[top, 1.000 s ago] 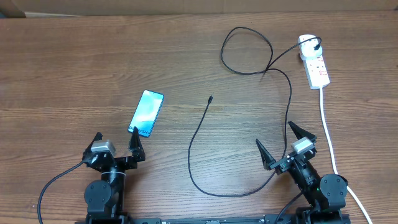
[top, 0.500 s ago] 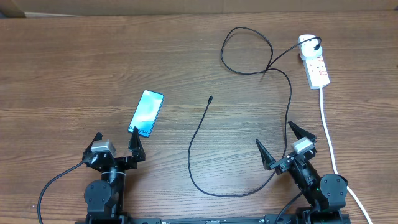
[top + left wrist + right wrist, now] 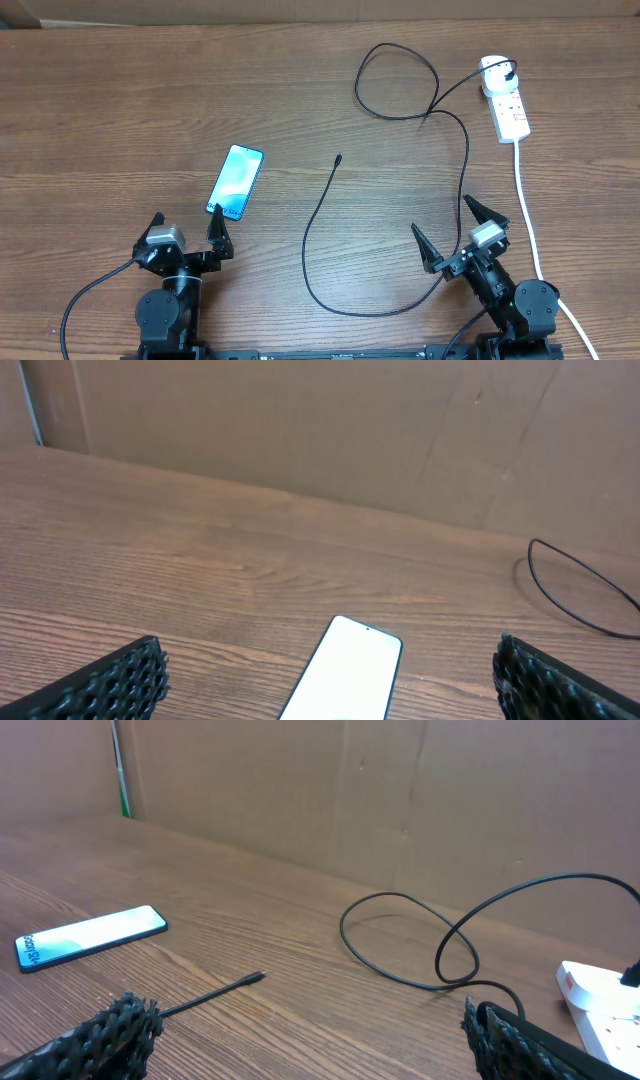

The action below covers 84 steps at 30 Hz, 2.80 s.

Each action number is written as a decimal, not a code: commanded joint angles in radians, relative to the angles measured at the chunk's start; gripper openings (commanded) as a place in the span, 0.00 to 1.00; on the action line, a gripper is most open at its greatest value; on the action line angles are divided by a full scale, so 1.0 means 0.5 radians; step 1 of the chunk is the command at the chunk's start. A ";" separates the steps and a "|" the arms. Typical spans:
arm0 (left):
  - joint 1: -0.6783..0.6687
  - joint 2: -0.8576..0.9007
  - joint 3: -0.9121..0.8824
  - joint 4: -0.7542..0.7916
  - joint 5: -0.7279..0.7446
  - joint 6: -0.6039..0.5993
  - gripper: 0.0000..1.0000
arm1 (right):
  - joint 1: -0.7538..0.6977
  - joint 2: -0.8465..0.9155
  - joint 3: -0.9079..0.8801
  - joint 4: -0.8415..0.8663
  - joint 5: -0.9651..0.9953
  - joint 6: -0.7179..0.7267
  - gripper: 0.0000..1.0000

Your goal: Plug charger to phone and switch on socket

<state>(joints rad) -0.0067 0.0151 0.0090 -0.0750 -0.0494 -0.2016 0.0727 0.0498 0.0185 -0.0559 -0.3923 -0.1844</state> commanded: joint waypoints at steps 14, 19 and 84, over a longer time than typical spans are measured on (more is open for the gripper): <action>-0.014 -0.022 -0.007 0.044 0.620 -0.677 0.99 | 0.011 -0.003 -0.021 0.004 0.014 -0.006 1.00; -0.013 -0.022 -0.007 0.241 1.072 -1.604 1.00 | 0.011 -0.003 -0.021 0.004 0.014 -0.006 1.00; -0.323 3.773 2.657 -1.971 -0.129 0.011 1.00 | 0.011 -0.003 -0.021 0.004 0.014 -0.006 1.00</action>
<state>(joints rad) -0.1333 1.8381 1.3193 -1.0706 0.0097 -0.2512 0.0727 0.0505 0.0185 -0.0563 -0.3923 -0.1844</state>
